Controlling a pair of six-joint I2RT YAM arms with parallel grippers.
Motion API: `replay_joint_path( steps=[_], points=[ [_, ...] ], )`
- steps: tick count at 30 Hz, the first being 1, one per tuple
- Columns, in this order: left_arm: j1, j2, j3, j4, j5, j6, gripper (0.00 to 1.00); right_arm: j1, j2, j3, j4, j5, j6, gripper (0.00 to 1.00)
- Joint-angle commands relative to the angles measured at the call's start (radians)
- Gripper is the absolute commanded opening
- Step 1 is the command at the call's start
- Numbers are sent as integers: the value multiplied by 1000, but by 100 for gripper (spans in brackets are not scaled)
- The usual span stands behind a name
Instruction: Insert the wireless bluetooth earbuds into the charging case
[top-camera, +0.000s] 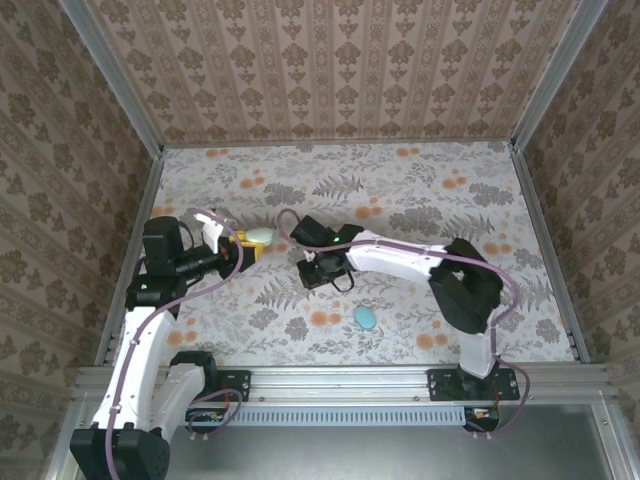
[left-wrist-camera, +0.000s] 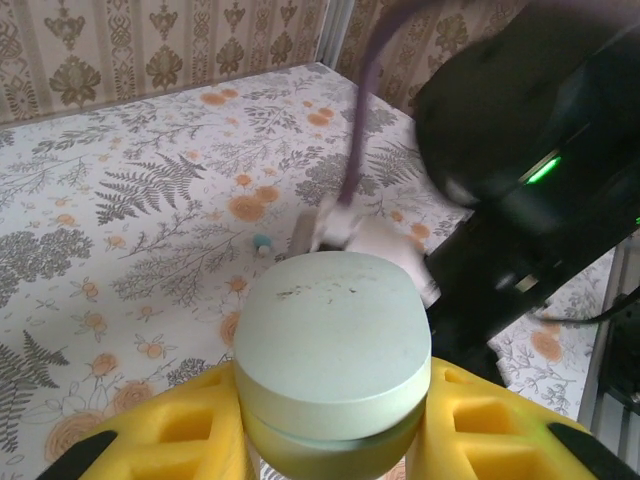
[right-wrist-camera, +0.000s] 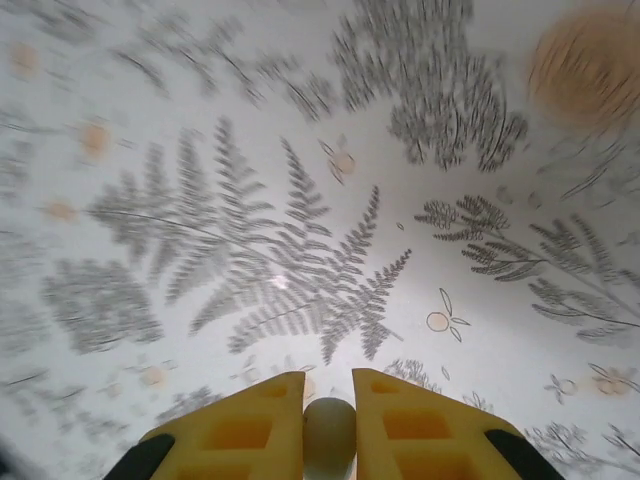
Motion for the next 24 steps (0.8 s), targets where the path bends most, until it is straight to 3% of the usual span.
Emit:
replay_joint_path(
  steps=[1,7,13,24],
  points=[
    [-6,18,1,72,67,-26,0,9,-134,-17,-9,20,-69,16],
    [-82,50,18,107,59,-12,0,20,-234,43,9,-73,-140,17],
    [-150,85,46,97,37,8,0,22,-209,155,-33,-139,-163,17],
    [-200,82,45,102,15,3,0,20,-198,184,-32,-181,-170,17]
  ],
)
